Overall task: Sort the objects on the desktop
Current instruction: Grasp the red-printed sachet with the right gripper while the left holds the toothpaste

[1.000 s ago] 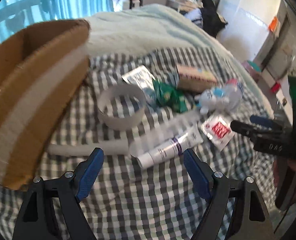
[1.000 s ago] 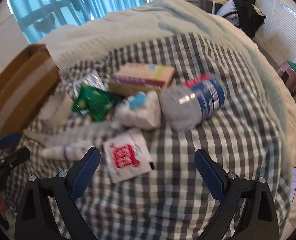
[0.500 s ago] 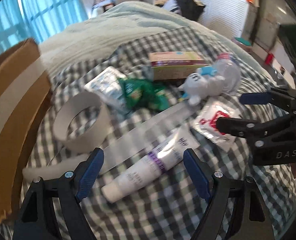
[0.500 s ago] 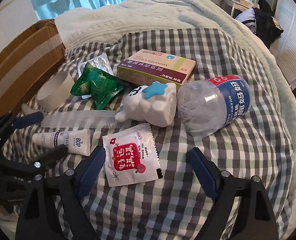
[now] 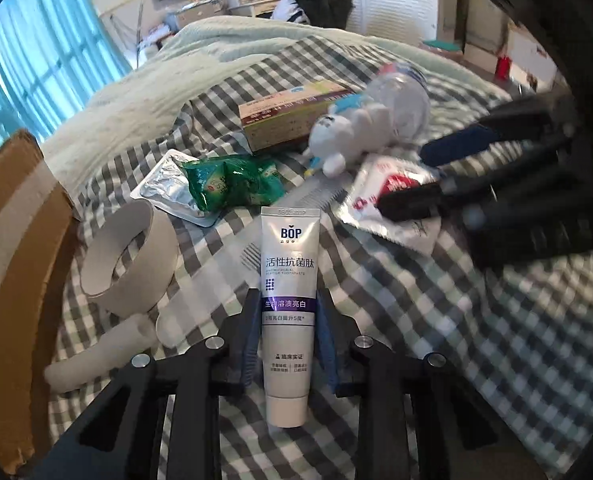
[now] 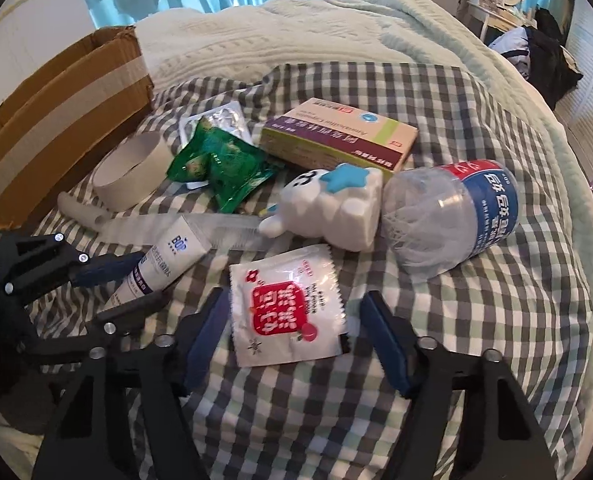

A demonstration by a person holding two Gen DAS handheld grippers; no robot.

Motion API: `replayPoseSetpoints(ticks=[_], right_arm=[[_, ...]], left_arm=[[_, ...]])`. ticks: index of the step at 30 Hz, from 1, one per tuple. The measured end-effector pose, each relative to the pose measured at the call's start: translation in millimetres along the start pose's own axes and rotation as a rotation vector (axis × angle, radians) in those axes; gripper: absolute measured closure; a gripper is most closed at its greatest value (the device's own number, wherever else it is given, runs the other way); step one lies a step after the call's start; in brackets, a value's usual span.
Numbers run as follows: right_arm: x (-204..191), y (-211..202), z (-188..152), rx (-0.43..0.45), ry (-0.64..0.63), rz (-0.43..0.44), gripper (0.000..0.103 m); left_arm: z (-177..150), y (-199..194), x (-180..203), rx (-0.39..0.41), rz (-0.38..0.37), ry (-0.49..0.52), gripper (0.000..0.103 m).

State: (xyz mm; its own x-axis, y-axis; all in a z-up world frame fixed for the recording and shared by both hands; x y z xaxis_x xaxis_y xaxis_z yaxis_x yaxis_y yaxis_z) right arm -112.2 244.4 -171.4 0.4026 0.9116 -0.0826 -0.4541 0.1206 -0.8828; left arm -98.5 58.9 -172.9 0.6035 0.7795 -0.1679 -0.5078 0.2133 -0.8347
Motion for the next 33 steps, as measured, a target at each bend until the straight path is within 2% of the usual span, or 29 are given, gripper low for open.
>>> replayPoseSetpoints(ticks=[1,4,5,7,13,14,18,19,27,29,30,32,33], right_arm=[[-3,-1,-1,-0.004,-0.009,0.007,0.061],[-11,-2,-6,-0.016,-0.021,0.018,0.064],[-2,-3,-7,0.006,0.238,-0.117,0.066],[-6,-3,-11,-0.005,0.244,-0.101,0.079],[-18,-4,-15,-0.023,0.252,-0.116,0.079],[-18,-2,-16,-0.03,0.262,-0.121,0.077],[-18,-1,-15,-0.027,0.309,-0.143,0.045],[-20,0,-13,-0.026,0.321,-0.141,0.042],[-18,19,-11,-0.082,0.306,-0.206,0.04],[-20,21,-11,-0.094,0.274,-0.218,0.058],[-21,22,-12,-0.104,0.254,-0.226,0.074],[-21,19,-12,-0.099,0.247,-0.218,0.078],[-21,16,-12,-0.091,0.254,-0.21,0.083]], left_arm=[[-3,-3,1,-0.002,-0.003,0.006,0.076],[-13,-12,-2,-0.025,-0.053,-0.063,0.076],[-16,-15,-6,-0.033,-0.07,-0.093,0.076],[-22,-21,-12,-0.043,-0.084,-0.132,0.076],[-37,-42,-33,-0.053,-0.085,-0.254,0.076],[-41,-46,-36,-0.057,-0.089,-0.279,0.076],[-51,-55,-48,-0.057,-0.073,-0.331,0.076],[-53,-57,-52,-0.056,-0.067,-0.34,0.076],[-59,-54,-69,-0.062,-0.072,-0.402,0.076],[-56,-52,-71,-0.061,-0.083,-0.416,0.076],[-55,-50,-71,-0.061,-0.085,-0.42,0.076],[-53,-49,-72,-0.059,-0.089,-0.427,0.076],[-52,-49,-72,-0.057,-0.09,-0.429,0.076]])
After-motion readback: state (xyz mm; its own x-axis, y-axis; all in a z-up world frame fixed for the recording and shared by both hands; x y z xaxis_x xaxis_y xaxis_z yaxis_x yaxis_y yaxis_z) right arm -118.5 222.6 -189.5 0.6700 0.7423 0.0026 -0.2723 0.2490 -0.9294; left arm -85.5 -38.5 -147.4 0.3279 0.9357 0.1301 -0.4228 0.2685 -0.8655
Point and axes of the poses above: each gripper's, at about its wrist camera, not at the fingertips, and y roughly the way its jaws point, x to its right, z to its top, the point moved 7 cm from there along y, roughly the way its jaws point
